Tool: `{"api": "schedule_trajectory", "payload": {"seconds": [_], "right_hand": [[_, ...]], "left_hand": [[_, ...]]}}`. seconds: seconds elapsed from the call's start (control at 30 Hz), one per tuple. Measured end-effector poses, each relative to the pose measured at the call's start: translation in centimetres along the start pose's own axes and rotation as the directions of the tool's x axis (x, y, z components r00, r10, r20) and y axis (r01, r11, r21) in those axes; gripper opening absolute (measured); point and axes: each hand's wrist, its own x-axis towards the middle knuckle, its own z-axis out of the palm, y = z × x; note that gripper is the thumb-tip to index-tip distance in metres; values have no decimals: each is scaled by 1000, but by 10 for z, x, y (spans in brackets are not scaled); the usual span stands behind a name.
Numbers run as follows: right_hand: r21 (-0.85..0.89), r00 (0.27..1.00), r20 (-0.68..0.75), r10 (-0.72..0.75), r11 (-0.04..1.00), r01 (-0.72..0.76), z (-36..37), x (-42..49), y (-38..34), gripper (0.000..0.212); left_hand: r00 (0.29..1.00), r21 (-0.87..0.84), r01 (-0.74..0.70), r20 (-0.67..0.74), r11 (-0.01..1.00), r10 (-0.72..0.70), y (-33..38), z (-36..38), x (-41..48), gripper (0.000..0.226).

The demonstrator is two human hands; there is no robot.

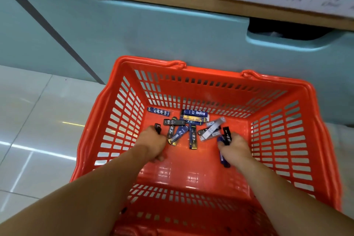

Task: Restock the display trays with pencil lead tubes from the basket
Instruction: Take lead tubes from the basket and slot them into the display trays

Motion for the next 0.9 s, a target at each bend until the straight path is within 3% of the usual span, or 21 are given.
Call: {"api": "schedule_trajectory", "payload": {"seconds": [0.13,0.3,0.47,0.6,0.7,0.8,0.9], "right_hand": [[72,999,40,29,997,-32,-5,-2,-8,6],[378,985,171,29,921,-92,-4,1,-27,13],[585,978,202,43,796,-156,-10,0,-42,15],[664,968,234,89,713,-226,-11,0,-46,19],[538,974,210,79,823,-183,-7,-1,-41,17],[233,994,65,-92,970,74,-8,3,-41,25],[-169,964,70,-258,949,267,-12,13,-42,44]], "left_hand": [[987,-42,-135,-98,990,131,5,4,1,11],[961,25,-235,-142,972,236,7,14,0,8],[943,118,-234,-215,965,255,9,17,4,20],[941,142,-207,-241,968,237,12,16,6,17],[940,177,-199,-244,964,239,14,19,11,17],[948,153,-180,-238,972,213,15,22,13,16],[955,185,-132,-238,974,175,15,26,15,47]]}}
